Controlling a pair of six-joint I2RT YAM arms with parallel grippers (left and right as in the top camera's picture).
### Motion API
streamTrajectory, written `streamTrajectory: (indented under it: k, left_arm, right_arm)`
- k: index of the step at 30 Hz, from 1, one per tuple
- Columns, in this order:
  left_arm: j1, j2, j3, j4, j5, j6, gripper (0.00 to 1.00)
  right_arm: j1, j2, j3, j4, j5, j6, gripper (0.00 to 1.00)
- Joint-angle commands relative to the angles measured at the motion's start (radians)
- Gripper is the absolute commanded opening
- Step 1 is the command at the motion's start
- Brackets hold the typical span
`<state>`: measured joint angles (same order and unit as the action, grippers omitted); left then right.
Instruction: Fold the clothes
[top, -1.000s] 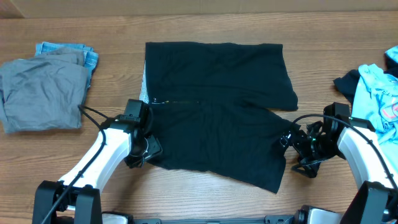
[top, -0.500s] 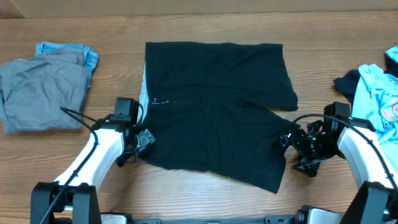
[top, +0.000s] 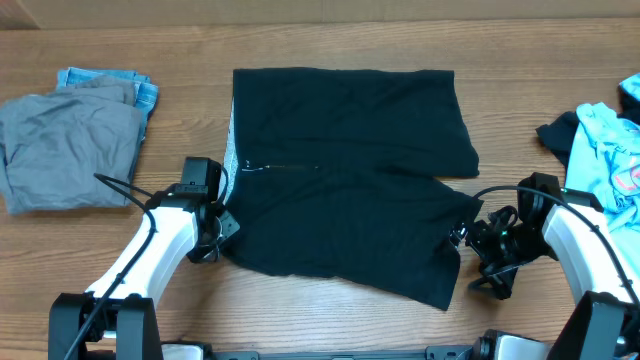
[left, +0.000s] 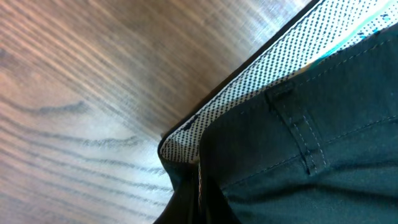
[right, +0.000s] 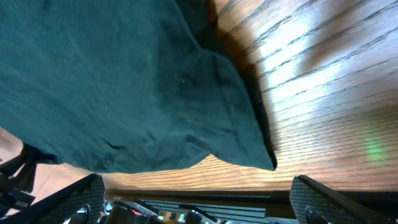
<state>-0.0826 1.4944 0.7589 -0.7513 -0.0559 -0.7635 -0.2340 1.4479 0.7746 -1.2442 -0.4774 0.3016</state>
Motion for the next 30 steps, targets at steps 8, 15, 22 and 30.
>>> streamTrajectory:
  k: [8,15,22,30]
  left_arm:
    - [0.005,-0.003,-0.005,0.004,0.024,0.028,0.04]
    - [0.005,-0.003,-0.005,0.001,0.039,0.035,0.04]
    - [0.005,-0.009,0.058,-0.014,0.042,0.116,0.04]
    - [0.006,-0.178,0.247,-0.093,0.047,0.159,0.04]
  right_arm:
    - [0.005,-0.019,-0.322,0.301,-0.124,0.208,0.99]
    - [0.005,-0.019,-0.343,0.384,-0.063,0.231,0.18]
    - [0.005,-0.021,-0.259,0.332,-0.053,0.157,0.04]
    - [0.005,-0.096,0.187,0.174,0.058,0.090,0.04]
